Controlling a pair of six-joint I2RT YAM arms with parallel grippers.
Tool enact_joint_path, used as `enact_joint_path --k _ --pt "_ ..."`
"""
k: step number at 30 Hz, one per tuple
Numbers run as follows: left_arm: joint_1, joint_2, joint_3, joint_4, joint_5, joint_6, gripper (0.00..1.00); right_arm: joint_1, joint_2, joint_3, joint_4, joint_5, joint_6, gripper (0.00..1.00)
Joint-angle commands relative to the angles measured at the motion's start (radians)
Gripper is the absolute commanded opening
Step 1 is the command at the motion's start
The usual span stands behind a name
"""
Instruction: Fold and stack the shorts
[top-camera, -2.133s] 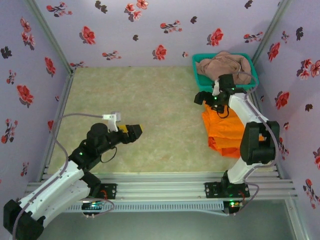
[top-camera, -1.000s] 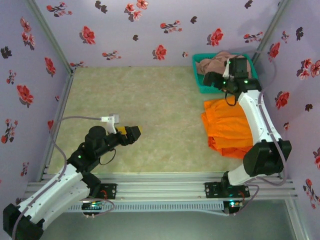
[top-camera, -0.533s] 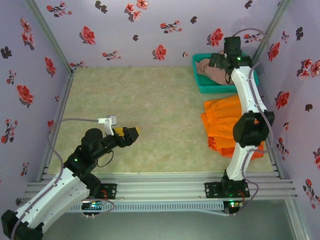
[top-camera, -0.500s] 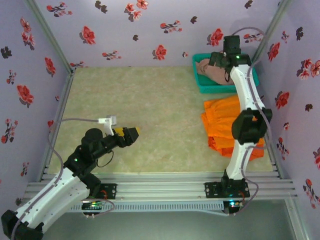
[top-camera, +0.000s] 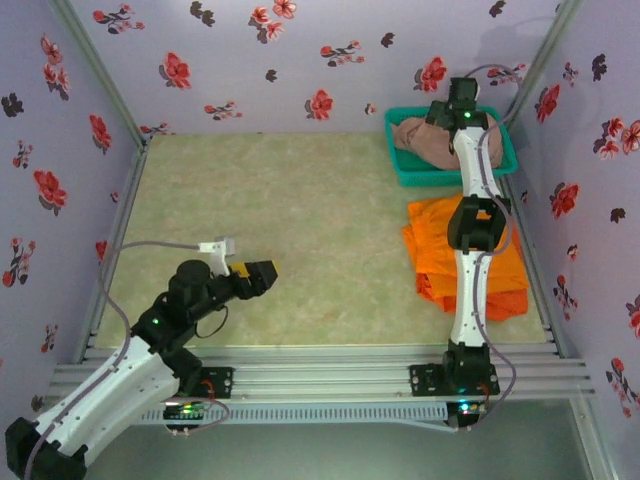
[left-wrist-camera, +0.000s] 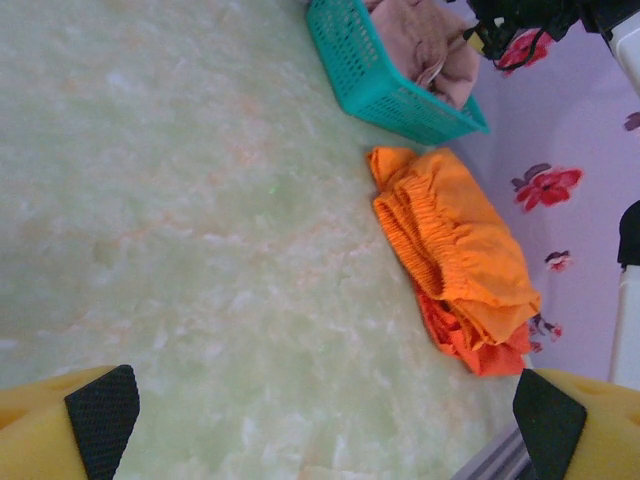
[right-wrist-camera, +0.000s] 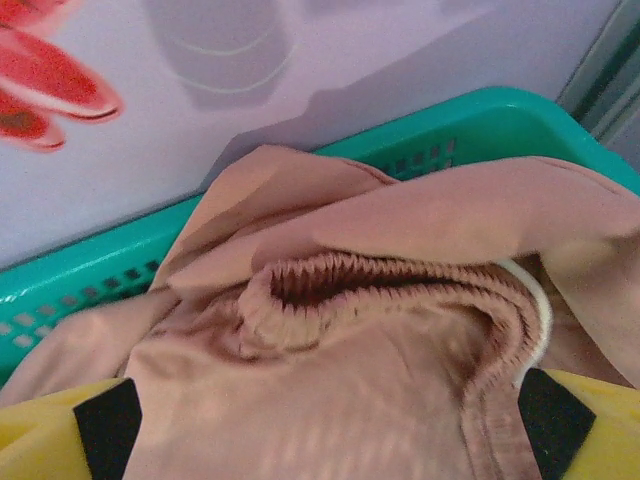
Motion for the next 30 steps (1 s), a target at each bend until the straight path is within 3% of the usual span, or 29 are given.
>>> enact_joint_path --k 1,8,15,21,30 --pt "0.01 0.011 -0.027 0.014 -0.034 -0.015 0.99 -0.004 0.071 0.082 0.153 0.005 -0.005 0.99" --pt "0.022 0.063 -0.059 0.056 -0.044 -0.024 0.99 -0.036 0.172 0.121 0.249 0.008 0.031 0.87" --pt "0.033 0.118 -0.07 0.106 -0.041 -0.038 1.0 -0.055 0.213 0.121 0.272 -0.012 0.092 0.4" --pt "0.034 0.118 -0.068 0.111 -0.037 -0.05 0.99 -0.051 0.15 0.12 0.291 -0.131 0.162 0.02" --pt "0.033 0.03 -0.063 0.067 -0.026 -0.064 0.99 -0.02 -0.068 0.049 0.276 -0.332 0.325 0.0"
